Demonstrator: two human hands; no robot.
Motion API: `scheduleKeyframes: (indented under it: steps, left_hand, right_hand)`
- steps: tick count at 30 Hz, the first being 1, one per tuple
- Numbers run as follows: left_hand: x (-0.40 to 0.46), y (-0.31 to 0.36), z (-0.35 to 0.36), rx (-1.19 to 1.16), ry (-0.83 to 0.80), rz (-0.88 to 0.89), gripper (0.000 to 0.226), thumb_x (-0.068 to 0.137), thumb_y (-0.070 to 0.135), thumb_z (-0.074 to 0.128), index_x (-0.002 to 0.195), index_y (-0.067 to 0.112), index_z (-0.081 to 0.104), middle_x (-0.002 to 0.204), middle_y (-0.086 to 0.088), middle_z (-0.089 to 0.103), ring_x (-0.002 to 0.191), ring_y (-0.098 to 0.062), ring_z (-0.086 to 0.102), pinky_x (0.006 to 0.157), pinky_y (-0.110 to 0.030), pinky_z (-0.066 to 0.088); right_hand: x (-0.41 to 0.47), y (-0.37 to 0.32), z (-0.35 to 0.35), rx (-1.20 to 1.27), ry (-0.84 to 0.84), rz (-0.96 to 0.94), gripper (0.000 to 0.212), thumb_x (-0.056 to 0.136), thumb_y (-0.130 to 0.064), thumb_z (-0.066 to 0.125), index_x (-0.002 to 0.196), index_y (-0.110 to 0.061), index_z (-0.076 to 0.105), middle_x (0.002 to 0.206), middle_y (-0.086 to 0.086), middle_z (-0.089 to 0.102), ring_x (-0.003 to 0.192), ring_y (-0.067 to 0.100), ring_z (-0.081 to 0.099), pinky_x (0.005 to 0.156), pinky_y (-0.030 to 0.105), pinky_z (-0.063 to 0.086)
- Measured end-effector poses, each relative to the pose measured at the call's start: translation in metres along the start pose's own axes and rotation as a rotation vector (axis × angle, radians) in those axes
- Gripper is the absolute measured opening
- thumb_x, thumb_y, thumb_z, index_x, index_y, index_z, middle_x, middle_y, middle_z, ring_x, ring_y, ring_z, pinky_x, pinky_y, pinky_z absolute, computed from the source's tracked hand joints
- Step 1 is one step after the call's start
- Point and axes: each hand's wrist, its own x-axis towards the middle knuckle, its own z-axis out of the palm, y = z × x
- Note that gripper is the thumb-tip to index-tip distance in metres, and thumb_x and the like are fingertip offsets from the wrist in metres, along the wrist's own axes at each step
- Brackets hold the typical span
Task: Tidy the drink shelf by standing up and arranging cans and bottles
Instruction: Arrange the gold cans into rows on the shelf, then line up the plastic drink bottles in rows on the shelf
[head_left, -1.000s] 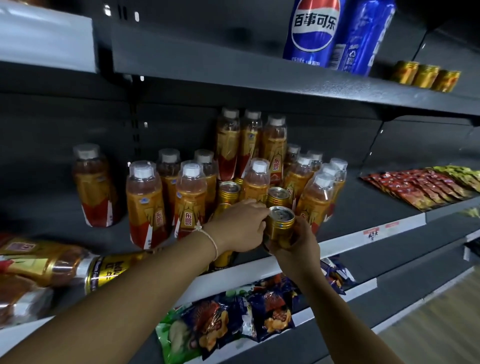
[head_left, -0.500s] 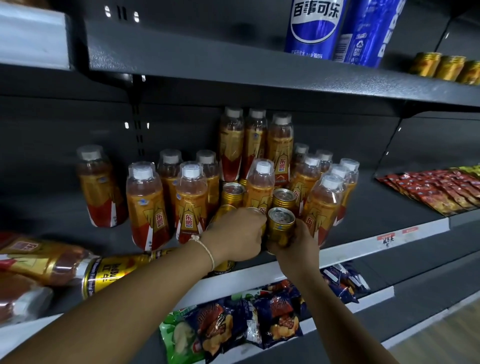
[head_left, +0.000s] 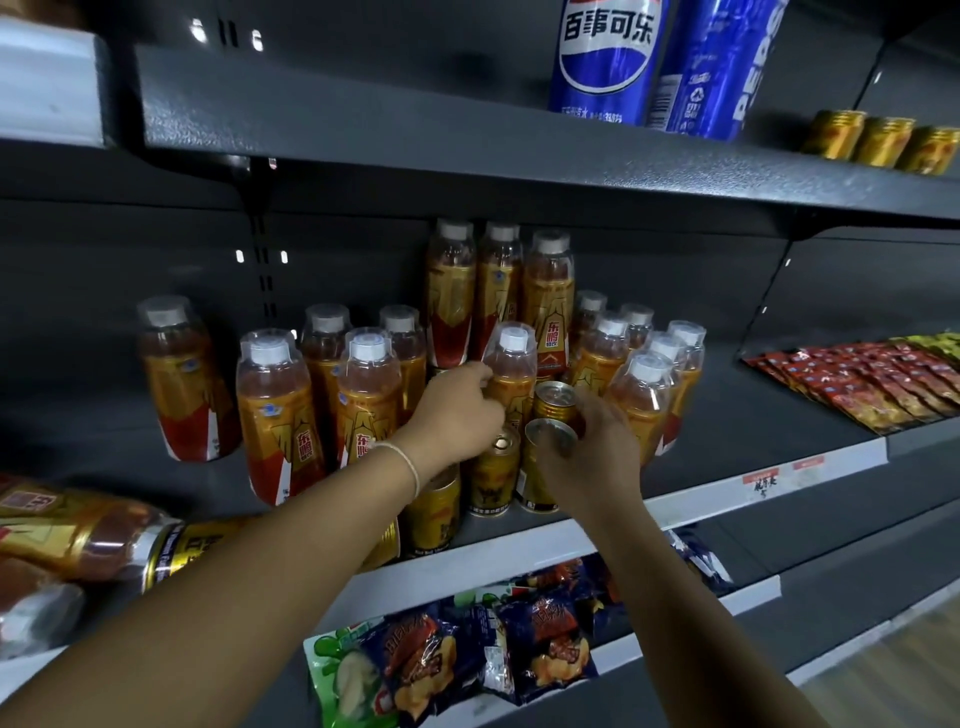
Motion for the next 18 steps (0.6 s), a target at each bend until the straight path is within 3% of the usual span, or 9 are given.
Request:
scheduleKeyframes:
  steps: [3, 5, 9, 14, 16, 18]
  left_hand:
    - [0.012, -0.004, -0.004, -0.194, 0.044, -0.135, 0.043, 0.086, 0.005, 0.046, 0.125, 0.016, 0.057, 0.122, -0.002, 0.057, 0.104, -0.016, 0.056, 0.080, -0.023, 0.046]
    - [0.014, -0.007, -0.006, -0.193, 0.065, -0.170, 0.043, 0.089, 0.006, 0.044, 0.131, 0.011, 0.054, 0.121, -0.003, 0.057, 0.106, -0.015, 0.050, 0.086, -0.025, 0.039]
    - [0.011, -0.013, -0.012, -0.186, 0.067, -0.181, 0.037, 0.089, 0.005, 0.044, 0.122, 0.011, 0.059, 0.104, 0.003, 0.055, 0.099, -0.014, 0.049, 0.083, -0.025, 0.035]
    - [0.006, -0.015, -0.017, -0.209, 0.003, -0.157, 0.043, 0.086, 0.000, 0.044, 0.120, 0.022, 0.059, 0.106, 0.008, 0.056, 0.102, -0.010, 0.049, 0.078, -0.018, 0.037]
    - [0.004, -0.017, -0.018, -0.210, -0.017, -0.138, 0.041, 0.084, -0.001, 0.045, 0.105, 0.032, 0.057, 0.101, 0.011, 0.057, 0.095, -0.006, 0.052, 0.068, -0.012, 0.036]
    - [0.002, -0.018, -0.019, -0.190, -0.040, -0.129, 0.042, 0.083, 0.000, 0.046, 0.104, 0.035, 0.056, 0.108, 0.007, 0.059, 0.088, -0.003, 0.054, 0.066, -0.011, 0.038]
  right_hand:
    - [0.026, -0.015, 0.006, 0.042, -0.055, 0.022, 0.046, 0.094, -0.031, 0.066, 0.136, -0.014, 0.054, 0.112, -0.011, 0.056, 0.109, 0.011, 0.054, 0.081, 0.022, 0.046]
    - [0.042, -0.021, 0.015, 0.130, -0.118, 0.103, 0.051, 0.092, -0.033, 0.071, 0.137, -0.015, 0.052, 0.104, -0.012, 0.052, 0.101, 0.010, 0.053, 0.074, 0.018, 0.040]
    - [0.066, -0.021, 0.034, 0.176, -0.188, 0.182, 0.055, 0.085, -0.036, 0.079, 0.132, -0.020, 0.054, 0.098, -0.016, 0.054, 0.094, 0.006, 0.053, 0.060, 0.012, 0.034]
    - [0.074, -0.019, 0.045, 0.180, -0.132, 0.195, 0.065, 0.076, -0.035, 0.087, 0.130, -0.021, 0.053, 0.096, -0.015, 0.057, 0.087, 0.007, 0.052, 0.062, 0.015, 0.036]
    - [0.074, -0.017, 0.046, 0.199, -0.111, 0.186, 0.061, 0.074, -0.035, 0.088, 0.125, -0.024, 0.056, 0.090, -0.020, 0.055, 0.081, 0.002, 0.053, 0.062, 0.016, 0.037]
    - [0.074, -0.016, 0.044, 0.227, -0.095, 0.174, 0.057, 0.072, -0.034, 0.089, 0.119, -0.029, 0.056, 0.087, -0.024, 0.055, 0.080, -0.001, 0.056, 0.062, 0.014, 0.038]
